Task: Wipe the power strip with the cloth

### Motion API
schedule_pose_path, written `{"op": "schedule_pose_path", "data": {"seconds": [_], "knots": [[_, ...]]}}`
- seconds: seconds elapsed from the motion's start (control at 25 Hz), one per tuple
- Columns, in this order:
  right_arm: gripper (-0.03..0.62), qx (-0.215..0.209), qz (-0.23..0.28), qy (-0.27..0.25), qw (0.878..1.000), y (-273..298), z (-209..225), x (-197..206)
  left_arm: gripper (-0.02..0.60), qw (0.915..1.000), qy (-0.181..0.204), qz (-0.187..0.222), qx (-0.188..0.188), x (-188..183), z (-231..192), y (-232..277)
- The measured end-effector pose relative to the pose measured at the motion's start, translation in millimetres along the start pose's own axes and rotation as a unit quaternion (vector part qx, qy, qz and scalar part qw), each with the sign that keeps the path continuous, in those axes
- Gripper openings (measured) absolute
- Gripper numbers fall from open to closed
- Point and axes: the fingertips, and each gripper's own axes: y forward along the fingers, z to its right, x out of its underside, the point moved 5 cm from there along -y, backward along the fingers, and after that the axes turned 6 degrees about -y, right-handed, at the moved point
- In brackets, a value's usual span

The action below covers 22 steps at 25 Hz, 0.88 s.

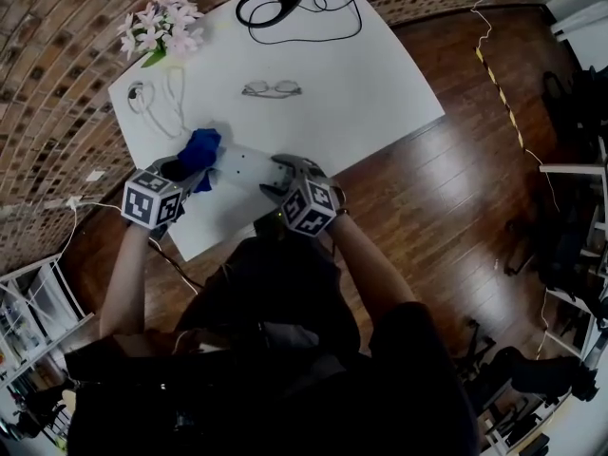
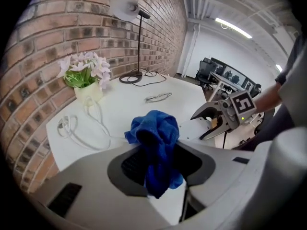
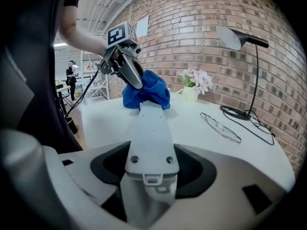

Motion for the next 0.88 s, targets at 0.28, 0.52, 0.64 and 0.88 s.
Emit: {"op": "schedule_pose_path", "data": {"seconds": [0.28,0.52,0.64,0.88], "knots": [[0.281,-0.024,-0.009,-0.003,1.0,1,11,1,0.204,0.9991,0.023,-0.003,-0.035,-12,-17,14],[0.281,-0.033,-0.01,0.004,0.999,3,11,0,0.134,0.9987,0.026,0.01,-0.042,-7,-17,40],[0.281,-0.034,-0.009,0.002,0.999,2,11,1,0.119,0.9985,-0.014,0.038,-0.035,-4,-16,42],[0.281,-0.035,-0.01,0.002,0.999,1,13,1,0.104,0.9975,-0.033,0.054,-0.032,-5,-12,44]]}}
